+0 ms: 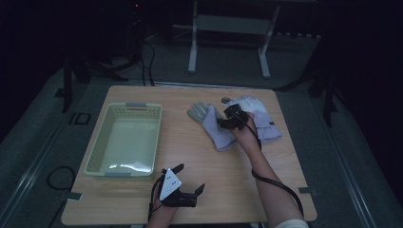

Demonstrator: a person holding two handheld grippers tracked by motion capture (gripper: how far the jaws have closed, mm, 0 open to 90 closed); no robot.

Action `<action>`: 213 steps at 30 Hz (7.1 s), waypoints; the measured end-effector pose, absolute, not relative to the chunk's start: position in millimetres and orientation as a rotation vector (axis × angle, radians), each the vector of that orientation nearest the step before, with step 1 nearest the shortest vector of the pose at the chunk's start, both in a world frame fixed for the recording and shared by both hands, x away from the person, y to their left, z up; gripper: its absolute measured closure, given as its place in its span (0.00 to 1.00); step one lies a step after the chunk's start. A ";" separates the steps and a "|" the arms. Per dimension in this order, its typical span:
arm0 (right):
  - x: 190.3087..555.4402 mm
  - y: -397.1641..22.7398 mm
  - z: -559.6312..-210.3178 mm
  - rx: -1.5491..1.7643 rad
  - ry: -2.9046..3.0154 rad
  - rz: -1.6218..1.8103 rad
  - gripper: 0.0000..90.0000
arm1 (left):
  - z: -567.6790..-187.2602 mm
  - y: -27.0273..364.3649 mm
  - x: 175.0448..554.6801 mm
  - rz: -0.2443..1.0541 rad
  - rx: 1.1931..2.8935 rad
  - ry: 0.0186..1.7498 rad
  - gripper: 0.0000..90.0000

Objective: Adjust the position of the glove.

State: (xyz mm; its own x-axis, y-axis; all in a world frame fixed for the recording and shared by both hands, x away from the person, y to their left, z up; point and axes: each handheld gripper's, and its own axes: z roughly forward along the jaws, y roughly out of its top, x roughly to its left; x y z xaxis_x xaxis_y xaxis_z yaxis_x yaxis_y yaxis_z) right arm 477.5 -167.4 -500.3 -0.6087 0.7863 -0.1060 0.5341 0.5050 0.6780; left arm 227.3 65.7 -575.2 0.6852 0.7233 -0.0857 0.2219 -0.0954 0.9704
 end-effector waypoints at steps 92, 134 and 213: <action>372.8 -193.9 -486.6 1.524 1.962 1.130 0.59 | -574.8 62.6 226.8 0.508 1.673 0.759 0.01; 476.4 -323.4 -464.6 1.490 2.070 0.775 0.49 | -575.0 63.6 227.7 0.491 1.664 0.763 0.01; 332.3 -333.7 -463.3 1.696 1.927 0.884 0.88 | -575.0 64.1 228.5 0.469 1.660 0.771 0.01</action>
